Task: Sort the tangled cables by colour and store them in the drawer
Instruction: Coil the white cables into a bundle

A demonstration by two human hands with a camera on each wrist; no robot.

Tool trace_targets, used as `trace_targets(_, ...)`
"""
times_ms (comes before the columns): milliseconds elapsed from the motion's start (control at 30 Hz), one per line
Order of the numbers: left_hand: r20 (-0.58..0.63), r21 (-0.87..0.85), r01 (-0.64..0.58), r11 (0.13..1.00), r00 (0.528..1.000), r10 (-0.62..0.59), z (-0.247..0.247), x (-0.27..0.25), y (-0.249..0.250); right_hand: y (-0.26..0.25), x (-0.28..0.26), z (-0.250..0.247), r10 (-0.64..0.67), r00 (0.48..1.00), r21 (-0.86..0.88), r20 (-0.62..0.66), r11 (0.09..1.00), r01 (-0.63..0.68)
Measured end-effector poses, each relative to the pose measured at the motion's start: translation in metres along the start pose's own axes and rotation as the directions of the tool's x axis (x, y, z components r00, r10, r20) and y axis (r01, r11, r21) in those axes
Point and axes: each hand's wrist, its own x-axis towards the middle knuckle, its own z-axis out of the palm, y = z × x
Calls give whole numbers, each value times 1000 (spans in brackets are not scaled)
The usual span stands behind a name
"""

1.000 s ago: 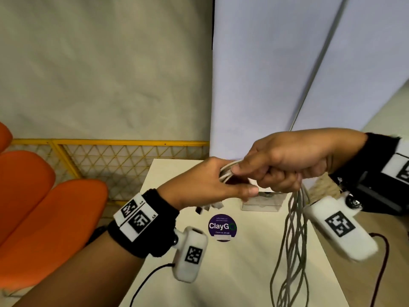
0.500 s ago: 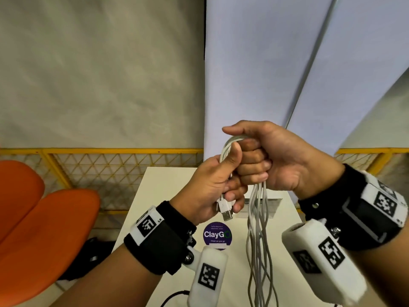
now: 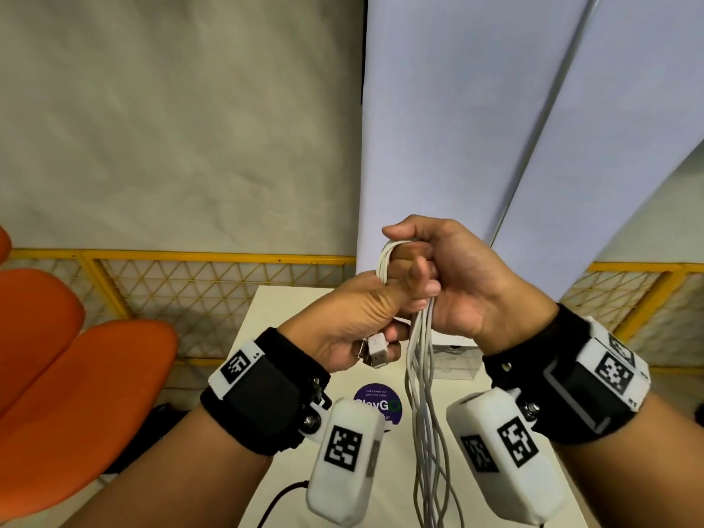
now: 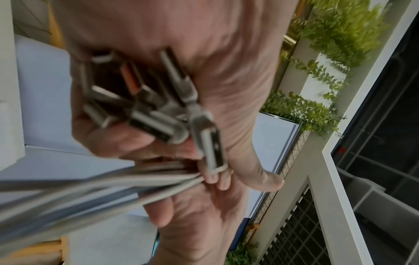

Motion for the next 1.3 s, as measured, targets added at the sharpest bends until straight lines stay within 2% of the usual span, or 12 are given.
trace_targets(67, 72, 20, 38, 999, 997, -39, -2, -4, 4, -2, 0, -2, 22, 999, 2, 36, 1000, -22)
trace_targets(133, 81, 45, 62, 997, 995, -66, -4, -6, 6, -5, -2, -3, 33, 997, -38, 75, 999, -31)
trace_targets(267, -8, 215, 95, 972, 995, -95, 1, -9, 10, -12, -4, -5, 54, 992, -171, 114, 985, -34)
trace_targets(367, -80, 307, 109, 945, 993, -89, 3, -10, 13, -18, -6, -9, 11, 993, -350, 118, 936, 31)
trace_targets(500, -103, 400, 85, 912, 994, -47, 6, -12, 16, -27, -11, -11, -87, 994, -657, 65, 746, 108)
trace_targets(600, -136, 497, 110, 861, 990, -49, 12, -10, 16, -34, -14, -9, -140, 990, -785, -23, 616, 69)
trace_targets(700, -158, 519, 149, 842, 984, -77, 16, -8, 19, -38, -17, -1, -176, 979, -883, -104, 469, -9)
trace_targets(833, -179, 572, 173, 801, 980, -84, 23, -8, 23, -41, -20, 7, -236, 957, -930, -167, 360, -73)
trace_targets(1067, -214, 637, 249, 729, 966, -143, 27, -6, 22, -44, -15, 10, -194, 962, -964, -192, 220, -149)
trace_targets(1133, -234, 615, 273, 739, 959, -160, 27, -4, 23, -45, -15, 10, -196, 965, -971, -176, 193, -139)
trace_targets(1200, -238, 561, 284, 777, 955, -177, 26, -3, 23, -47, -15, 8, -251, 954, -969, -161, 223, -104)
trace_targets(1300, -196, 418, 246, 874, 964, -177, 23, -5, 21, -49, -16, -2, -415, 909, -963, -50, 261, 66)
